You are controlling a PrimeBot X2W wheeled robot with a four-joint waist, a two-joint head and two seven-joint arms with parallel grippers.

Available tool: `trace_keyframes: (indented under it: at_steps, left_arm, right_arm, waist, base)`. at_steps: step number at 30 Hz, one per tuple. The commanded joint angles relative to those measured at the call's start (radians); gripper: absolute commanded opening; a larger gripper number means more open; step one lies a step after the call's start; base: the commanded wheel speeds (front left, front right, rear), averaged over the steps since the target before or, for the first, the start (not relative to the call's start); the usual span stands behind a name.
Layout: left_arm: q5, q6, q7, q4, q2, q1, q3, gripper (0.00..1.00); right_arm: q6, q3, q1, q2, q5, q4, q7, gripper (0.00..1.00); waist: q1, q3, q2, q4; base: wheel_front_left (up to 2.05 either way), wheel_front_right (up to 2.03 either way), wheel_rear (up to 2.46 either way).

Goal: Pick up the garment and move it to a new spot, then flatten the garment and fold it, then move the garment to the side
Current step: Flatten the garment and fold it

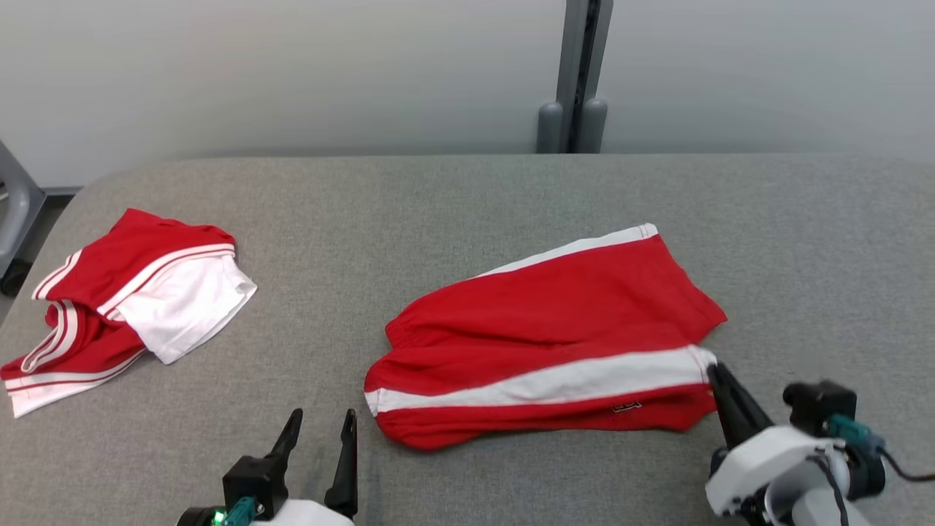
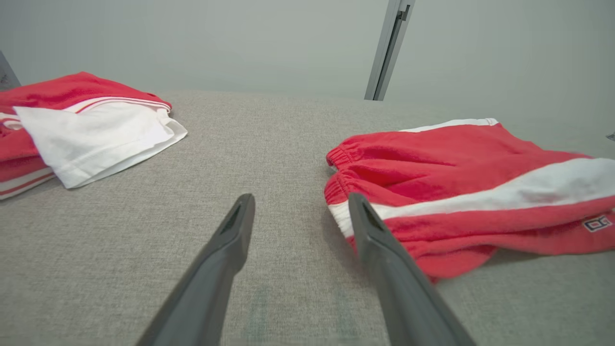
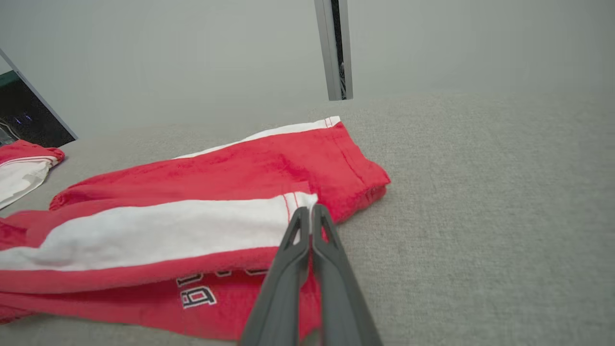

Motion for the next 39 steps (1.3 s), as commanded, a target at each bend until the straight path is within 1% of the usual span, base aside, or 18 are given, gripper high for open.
trace_keyframes:
  at_steps: [1,7,8,9,10,14,21,25,28,32,35,39]
  left_arm:
    - [0.011,-0.005,-0.002,0.007,0.004,0.018,0.008,1.0]
    - [0.03,-0.008,-0.002,0.014,0.004,0.044,0.028,1.0]
    - [0.033,-0.008,-0.002,0.016,0.005,0.047,0.033,1.0]
    - [0.037,-0.008,-0.002,0.016,0.005,0.052,0.038,1.0]
    - [0.039,-0.008,-0.002,0.017,0.004,0.056,0.041,1.0]
    - [0.067,0.002,-0.002,0.01,0.004,0.056,0.063,1.0]
    - [0.122,0.028,-0.002,-0.005,0.004,0.062,0.087,1.0]
    - [0.152,0.046,-0.002,-0.02,0.004,0.073,0.095,1.0]
    - [0.168,0.062,-0.002,-0.032,0.005,0.087,0.096,1.0]
    - [0.181,0.067,-0.002,-0.039,0.004,0.103,0.098,1.0]
    - [0.186,0.066,-0.002,-0.04,0.004,0.108,0.099,1.0]
    - [0.164,0.048,-0.002,-0.04,0.004,0.106,0.092,1.0]
  right_arm:
    - [0.0,-0.006,0.039,-0.002,-0.01,-0.006,-0.005,0.0]
    - [0.0,-0.023,0.088,0.013,-0.03,-0.005,-0.005,0.0]
    - [0.0,-0.034,0.092,0.017,-0.033,-0.003,-0.005,0.28]
    - [0.0,-0.051,0.094,0.019,-0.045,-0.009,-0.005,0.79]
    - [0.0,-0.063,0.097,0.022,-0.055,-0.014,-0.005,1.0]
    - [0.0,-0.116,0.108,0.039,-0.114,-0.071,-0.005,1.0]
    - [0.0,-0.232,0.17,0.07,-0.25,-0.221,-0.005,1.0]
    - [0.0,-0.259,0.207,0.081,-0.297,-0.262,-0.005,1.0]
    - [0.0,-0.274,0.228,0.084,-0.318,-0.276,-0.005,1.0]
    - [0.0,-0.271,0.249,0.084,-0.298,-0.286,-0.005,1.0]
    - [0.0,-0.268,0.257,0.084,-0.287,-0.287,-0.005,1.0]
    - [0.0,-0.252,0.262,0.085,-0.271,-0.273,-0.005,1.0]
  waist:
    - [0.0,-0.028,0.0,-0.011]
    - [0.0,-0.049,0.0,-0.017]
    - [0.0,-0.051,0.0,-0.018]
    - [0.0,-0.053,0.0,-0.019]
    - [0.0,-0.055,0.0,-0.02]
    - [0.0,-0.063,0.0,-0.023]
    - [0.0,-0.076,0.0,-0.031]
    - [0.0,-0.079,0.0,-0.033]
    - [0.0,-0.082,0.0,-0.034]
    - [0.0,-0.088,0.0,-0.033]
    - [0.0,-0.09,0.0,-0.032]
    - [0.0,-0.087,0.0,-0.031]
  base:
    - [0.0,0.0,0.0]
    - [0.0,0.0,0.0]
    - [0.0,0.0,0.0]
    - [0.0,0.0,0.0]
    - [0.0,0.0,0.0]
    - [0.0,0.0,0.0]
    - [0.0,0.0,0.0]
    - [0.0,0.0,0.0]
    - [0.0,0.0,0.0]
    - [0.0,0.0,0.0]
    - [0.0,0.0,0.0]
    - [0.0,0.0,0.0]
